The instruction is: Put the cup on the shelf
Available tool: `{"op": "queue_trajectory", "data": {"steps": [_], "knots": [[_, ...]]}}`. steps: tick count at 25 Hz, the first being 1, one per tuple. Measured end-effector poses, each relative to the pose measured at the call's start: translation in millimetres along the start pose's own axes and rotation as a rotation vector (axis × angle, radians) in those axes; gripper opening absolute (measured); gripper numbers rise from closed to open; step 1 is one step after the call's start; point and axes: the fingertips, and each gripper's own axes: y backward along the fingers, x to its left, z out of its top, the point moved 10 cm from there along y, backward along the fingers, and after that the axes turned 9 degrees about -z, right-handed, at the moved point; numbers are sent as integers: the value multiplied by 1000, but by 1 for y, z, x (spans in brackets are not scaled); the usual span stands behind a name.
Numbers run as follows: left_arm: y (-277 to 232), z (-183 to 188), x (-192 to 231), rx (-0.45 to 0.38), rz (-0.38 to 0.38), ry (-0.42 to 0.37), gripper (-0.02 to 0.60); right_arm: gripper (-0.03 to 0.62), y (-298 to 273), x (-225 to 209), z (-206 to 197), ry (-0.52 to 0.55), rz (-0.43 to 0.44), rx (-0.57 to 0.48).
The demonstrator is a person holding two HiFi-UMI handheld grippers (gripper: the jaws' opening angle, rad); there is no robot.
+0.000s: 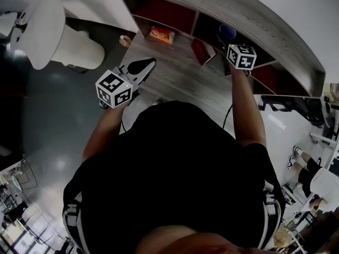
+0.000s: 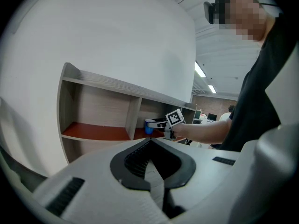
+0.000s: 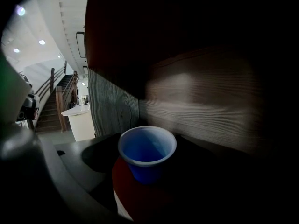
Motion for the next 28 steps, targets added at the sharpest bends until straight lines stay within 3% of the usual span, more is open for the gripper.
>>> {"op": "queue_trajectory", "data": {"steps": [15,28], "knots": [[-6,2,5,7,-29,4,17,368,1,1,-18,-14,-4,70],[-6,4,4,18,-85,-14,17,367,34,0,-23,-48,-86,69]]}}
